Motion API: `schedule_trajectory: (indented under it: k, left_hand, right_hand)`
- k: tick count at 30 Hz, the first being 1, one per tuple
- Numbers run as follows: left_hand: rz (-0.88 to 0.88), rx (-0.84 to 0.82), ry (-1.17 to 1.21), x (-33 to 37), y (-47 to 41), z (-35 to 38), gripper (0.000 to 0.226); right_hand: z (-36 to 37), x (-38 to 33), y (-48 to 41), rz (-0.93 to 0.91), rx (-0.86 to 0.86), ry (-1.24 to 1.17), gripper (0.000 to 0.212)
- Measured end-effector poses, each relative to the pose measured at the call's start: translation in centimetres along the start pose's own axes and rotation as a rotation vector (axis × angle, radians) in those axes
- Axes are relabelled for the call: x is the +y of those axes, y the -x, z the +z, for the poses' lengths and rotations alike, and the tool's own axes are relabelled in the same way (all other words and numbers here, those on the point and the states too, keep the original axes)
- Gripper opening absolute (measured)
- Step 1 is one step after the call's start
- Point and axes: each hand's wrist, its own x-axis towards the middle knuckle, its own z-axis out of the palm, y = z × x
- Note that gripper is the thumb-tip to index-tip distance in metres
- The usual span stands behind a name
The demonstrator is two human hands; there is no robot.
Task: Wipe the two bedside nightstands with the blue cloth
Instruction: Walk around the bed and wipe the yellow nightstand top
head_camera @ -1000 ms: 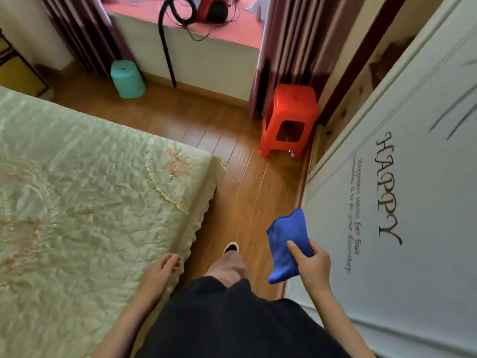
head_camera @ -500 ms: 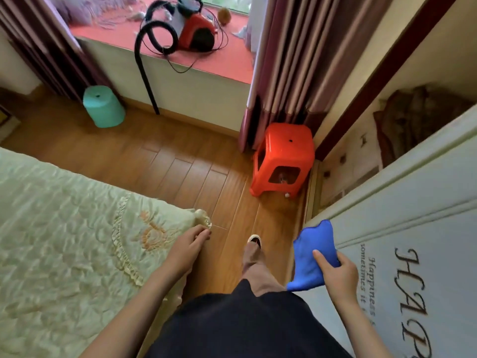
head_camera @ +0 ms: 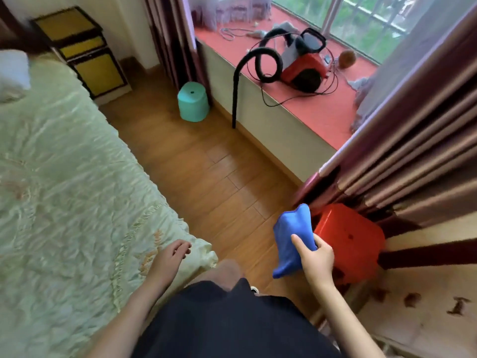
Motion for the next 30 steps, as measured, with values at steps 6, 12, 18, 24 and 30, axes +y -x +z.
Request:
schedule_trajectory:
  k: [6,12,18,24,30]
  left_hand:
    - [-0.164,0.208,0.136,0.8,-6.0,-1.0,0.022]
    - [-0.208,0.244,0.229,5.6,-16.7,-1.7,0.025]
    - [-0.090,0.247,0.241,16.0,-28.9,-6.3,0.025]
    - [0.017,0.285,0.278,24.3,-38.6,-11.2,0.027]
    - [-0.080,0.374,0.331,26.3,-48.6,-15.5,0.026]
  right_hand:
    - [6.8,-7.1,-11.9,-0.089,-0.235,-0.003,0.021]
    - [13.7,-13.3,-23.6,-0.160,-0.330,0.072,0.022]
    - [17.9,-19.7,-34.3,-0.198,-0.296,0.169,0.020]
    - [23.5,-24.9,-43.9,-0.196,-0.289,0.234,0.029]
    - [35.0,-30.8,-54.0,-0.262,-0.375,0.324,0.032]
